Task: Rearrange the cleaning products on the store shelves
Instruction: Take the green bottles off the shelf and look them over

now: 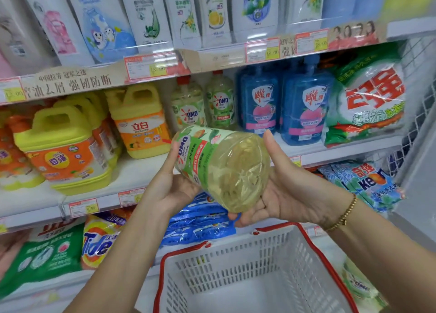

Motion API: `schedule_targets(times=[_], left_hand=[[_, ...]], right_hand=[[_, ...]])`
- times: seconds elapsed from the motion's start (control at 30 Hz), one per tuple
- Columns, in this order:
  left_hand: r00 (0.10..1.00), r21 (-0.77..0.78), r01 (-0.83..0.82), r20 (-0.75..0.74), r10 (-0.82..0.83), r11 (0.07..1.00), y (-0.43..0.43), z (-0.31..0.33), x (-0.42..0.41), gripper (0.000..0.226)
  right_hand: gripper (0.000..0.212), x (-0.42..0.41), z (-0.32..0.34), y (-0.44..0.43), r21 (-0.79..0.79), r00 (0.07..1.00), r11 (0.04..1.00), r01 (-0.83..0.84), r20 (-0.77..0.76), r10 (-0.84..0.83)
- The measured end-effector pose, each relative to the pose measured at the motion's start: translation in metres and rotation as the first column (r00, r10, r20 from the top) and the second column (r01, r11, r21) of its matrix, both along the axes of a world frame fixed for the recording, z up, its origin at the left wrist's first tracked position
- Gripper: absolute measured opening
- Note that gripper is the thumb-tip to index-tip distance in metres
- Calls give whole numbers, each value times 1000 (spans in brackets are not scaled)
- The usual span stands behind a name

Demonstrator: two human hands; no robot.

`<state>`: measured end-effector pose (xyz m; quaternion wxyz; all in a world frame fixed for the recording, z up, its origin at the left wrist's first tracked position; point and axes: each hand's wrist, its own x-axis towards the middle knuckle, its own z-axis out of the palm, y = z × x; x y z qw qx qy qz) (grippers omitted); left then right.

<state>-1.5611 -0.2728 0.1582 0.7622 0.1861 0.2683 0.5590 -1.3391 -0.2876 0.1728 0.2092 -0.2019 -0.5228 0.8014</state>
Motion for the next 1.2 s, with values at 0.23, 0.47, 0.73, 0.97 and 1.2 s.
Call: schedule_targets(times=[0.23,0.47,0.73,0.97,1.2], left_hand=[[991,31,136,11,-136,990,6,1,28,94],[874,441,-205,-318,366,874,37,24,30,93],[408,744,-48,-594,693,666,68,40,47,95],[330,681,70,-705,628,729,115,26,51,96],[458,518,-51,-748,481,854,164,14,44,67]], right_hand=[[95,23,-2,9,25,983,992,127,130,-129],[66,42,-15,59,-108,902,898,426,125,-413],[37,13,-10,112,57,796,797,601,43,-603],[43,11,-9,142,363,758,715,598,32,-651],[59,-2,-27,177,550,677,573,608,19,-736]])
